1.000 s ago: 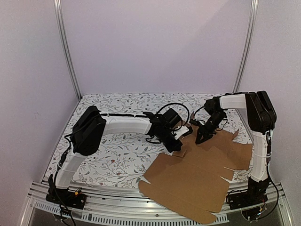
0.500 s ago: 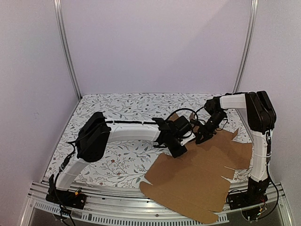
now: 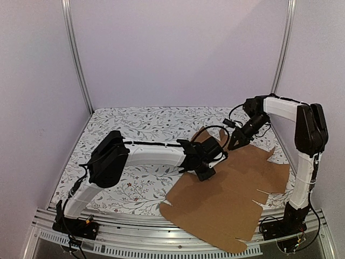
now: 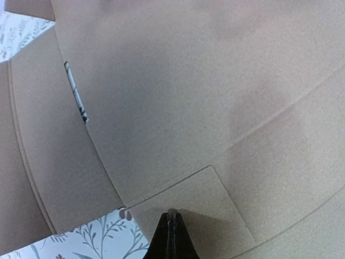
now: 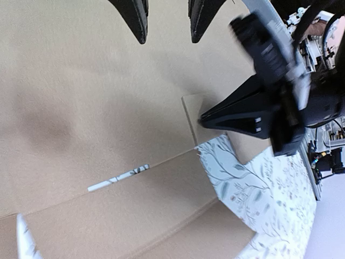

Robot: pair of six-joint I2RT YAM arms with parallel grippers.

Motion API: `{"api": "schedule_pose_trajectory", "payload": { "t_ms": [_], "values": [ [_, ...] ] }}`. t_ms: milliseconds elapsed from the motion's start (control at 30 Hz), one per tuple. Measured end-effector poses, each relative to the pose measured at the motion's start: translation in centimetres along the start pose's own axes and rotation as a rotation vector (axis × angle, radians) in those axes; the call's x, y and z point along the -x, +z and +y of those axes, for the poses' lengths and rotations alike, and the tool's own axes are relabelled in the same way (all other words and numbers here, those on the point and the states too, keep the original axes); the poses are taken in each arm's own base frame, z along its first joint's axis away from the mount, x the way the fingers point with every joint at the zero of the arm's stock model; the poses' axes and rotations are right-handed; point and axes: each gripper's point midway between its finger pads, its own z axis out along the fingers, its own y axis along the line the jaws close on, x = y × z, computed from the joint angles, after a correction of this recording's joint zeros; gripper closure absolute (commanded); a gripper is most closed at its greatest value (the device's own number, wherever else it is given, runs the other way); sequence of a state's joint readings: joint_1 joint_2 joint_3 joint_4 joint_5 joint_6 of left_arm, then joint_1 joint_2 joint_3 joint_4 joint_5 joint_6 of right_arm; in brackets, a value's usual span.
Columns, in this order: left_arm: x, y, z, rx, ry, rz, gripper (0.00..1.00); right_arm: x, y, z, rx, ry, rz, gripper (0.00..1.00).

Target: Fold the paper box

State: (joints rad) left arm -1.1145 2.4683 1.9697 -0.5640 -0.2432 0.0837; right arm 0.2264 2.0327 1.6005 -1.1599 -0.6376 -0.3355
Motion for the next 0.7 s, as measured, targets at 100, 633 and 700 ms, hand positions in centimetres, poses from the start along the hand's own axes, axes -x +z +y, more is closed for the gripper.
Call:
{"api": "schedule_pose_trajectory", "payload": {
  "t_ms": [100,633,700],
  "values": [
    [-0.9,0.2,2.3,0.015,-0.047,0.001,1.0,0.3,-5.0,2.7,-0.039,-0.091,-0.104,0.62],
    [-7.7,0.7,14.6,0.117,-0.536,0.053,1.0,-8.3,-2.2,2.8,-0.044,0.065,0.016,0.33],
    [-7.6,0.6,14.4,0.104,-0.585,0.042,1.0,-8.0,-1.7,2.3,-0.043,0.08,0.018,0.33]
  ]
}}
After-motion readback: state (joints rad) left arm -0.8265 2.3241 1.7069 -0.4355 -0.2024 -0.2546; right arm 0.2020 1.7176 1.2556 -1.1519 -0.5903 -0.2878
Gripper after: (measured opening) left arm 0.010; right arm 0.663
